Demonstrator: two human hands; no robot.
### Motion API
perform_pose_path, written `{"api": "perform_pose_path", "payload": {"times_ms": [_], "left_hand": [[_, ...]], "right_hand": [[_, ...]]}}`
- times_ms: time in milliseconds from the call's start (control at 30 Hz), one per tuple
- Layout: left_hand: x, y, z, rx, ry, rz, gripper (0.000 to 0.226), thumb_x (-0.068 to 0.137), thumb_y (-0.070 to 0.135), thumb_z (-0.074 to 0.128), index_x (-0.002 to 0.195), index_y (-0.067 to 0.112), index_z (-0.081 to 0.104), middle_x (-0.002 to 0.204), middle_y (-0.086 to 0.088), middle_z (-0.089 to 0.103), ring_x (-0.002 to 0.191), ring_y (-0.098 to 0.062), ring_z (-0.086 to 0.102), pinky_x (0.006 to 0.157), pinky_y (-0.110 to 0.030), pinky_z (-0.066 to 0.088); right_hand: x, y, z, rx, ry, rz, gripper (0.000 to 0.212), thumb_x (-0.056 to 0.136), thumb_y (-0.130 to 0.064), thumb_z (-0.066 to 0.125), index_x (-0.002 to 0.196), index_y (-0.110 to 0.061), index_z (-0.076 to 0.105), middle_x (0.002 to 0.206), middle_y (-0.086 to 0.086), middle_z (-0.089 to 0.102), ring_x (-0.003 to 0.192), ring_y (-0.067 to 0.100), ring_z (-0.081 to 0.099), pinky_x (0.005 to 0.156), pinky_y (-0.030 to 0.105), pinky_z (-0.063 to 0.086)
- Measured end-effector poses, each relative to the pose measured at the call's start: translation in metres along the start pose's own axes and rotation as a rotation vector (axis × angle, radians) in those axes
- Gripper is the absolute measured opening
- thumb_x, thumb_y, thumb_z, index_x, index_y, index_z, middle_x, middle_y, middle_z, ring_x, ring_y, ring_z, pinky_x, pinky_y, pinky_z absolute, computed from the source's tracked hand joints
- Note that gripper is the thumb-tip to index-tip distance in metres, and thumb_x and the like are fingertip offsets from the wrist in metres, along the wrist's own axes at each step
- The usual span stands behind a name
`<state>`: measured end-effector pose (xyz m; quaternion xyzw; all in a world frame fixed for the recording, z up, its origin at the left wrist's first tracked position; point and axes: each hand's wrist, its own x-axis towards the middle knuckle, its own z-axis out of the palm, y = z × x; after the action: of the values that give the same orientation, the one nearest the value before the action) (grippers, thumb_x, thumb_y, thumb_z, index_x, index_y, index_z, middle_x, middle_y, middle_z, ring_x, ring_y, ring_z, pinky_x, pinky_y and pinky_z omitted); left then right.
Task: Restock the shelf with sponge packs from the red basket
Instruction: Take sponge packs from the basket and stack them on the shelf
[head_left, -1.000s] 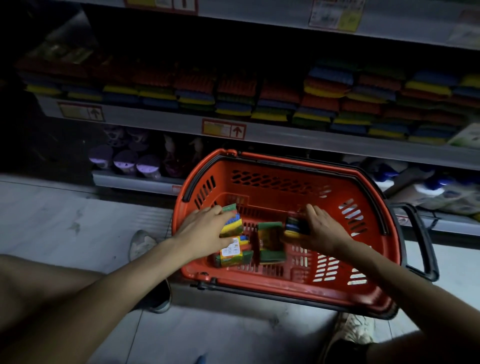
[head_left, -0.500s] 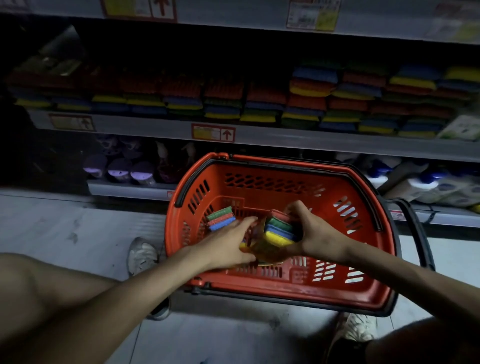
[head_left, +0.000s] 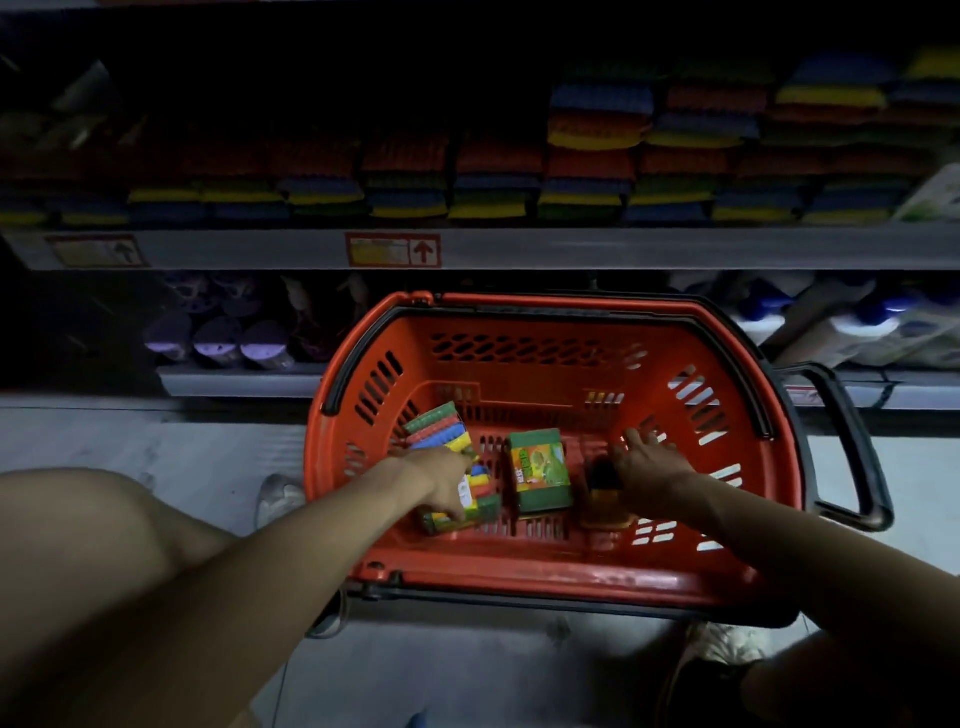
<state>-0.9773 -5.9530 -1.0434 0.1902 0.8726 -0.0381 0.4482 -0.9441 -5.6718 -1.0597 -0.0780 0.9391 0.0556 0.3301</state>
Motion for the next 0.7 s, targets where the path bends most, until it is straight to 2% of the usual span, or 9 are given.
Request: {"api": "perform_pose_path", "payload": {"times_ms": [67,200,267,400,567,700], "left_hand": [[0.007,0.002,0.0,0.04,0.005,0.009,0.089,0.089,0.044,0.075,0.159,0.017,0.028,0.149,-0.006,0.052,0.13,-0.029,0.055,0.094,-0.037,0.048],[0.026,0.004,0.004,0.186,0.037,-0.008,0.084,0.088,0.051,0.073,0.154,0.015,0.035,0.142,-0.005,0.056,0.128,-0.03,0.057,0.092,-0.041,0.049],[0.039,0.009,0.01,0.218,0.056,-0.019,0.088,0.087,0.053,0.072,0.154,0.012,0.033,0.149,-0.005,0.051,0.133,-0.031,0.053,0.098,-0.044,0.049],[0.064,0.025,0.032,0.253,0.12,-0.073,0.096,0.085,0.056,0.073,0.155,0.007,0.028,0.16,-0.012,0.035,0.142,-0.034,0.04,0.112,-0.044,0.041],[0.079,0.036,0.053,0.457,0.183,-0.042,0.074,0.094,0.038,0.065,0.15,0.002,0.034,0.148,-0.016,0.047,0.14,-0.036,0.039,0.109,-0.044,0.038],[0.072,0.036,0.042,0.387,0.202,-0.009,0.066,0.091,0.041,0.068,0.142,0.007,0.043,0.141,-0.012,0.055,0.136,-0.034,0.044,0.102,-0.04,0.043]], "right_hand": [[0.008,0.0,0.005,-0.093,0.055,-0.049,0.064,0.097,-0.046,0.057,0.152,-0.02,0.037,0.149,0.012,0.039,0.136,0.03,0.039,0.112,0.045,0.039],[0.022,-0.014,-0.002,-0.107,0.15,-0.158,0.063,0.097,-0.041,0.055,0.153,-0.019,0.035,0.149,0.009,0.041,0.135,0.027,0.041,0.11,0.042,0.039],[0.031,-0.027,-0.004,-0.088,0.159,-0.209,0.061,0.098,-0.039,0.053,0.152,-0.018,0.035,0.147,0.008,0.043,0.134,0.027,0.044,0.108,0.042,0.043],[0.05,-0.043,-0.002,-0.084,0.112,-0.245,0.076,0.091,-0.037,0.067,0.154,-0.015,0.031,0.148,0.008,0.042,0.136,0.027,0.043,0.107,0.041,0.045],[0.08,-0.065,0.018,0.096,0.073,-0.133,0.093,0.084,-0.039,0.073,0.157,-0.012,0.023,0.146,0.013,0.043,0.133,0.033,0.042,0.108,0.045,0.043],[0.083,-0.074,0.026,-0.063,0.164,-0.097,0.106,0.076,-0.052,0.078,0.155,-0.005,0.024,0.139,0.014,0.042,0.125,0.033,0.041,0.105,0.043,0.039]]}}
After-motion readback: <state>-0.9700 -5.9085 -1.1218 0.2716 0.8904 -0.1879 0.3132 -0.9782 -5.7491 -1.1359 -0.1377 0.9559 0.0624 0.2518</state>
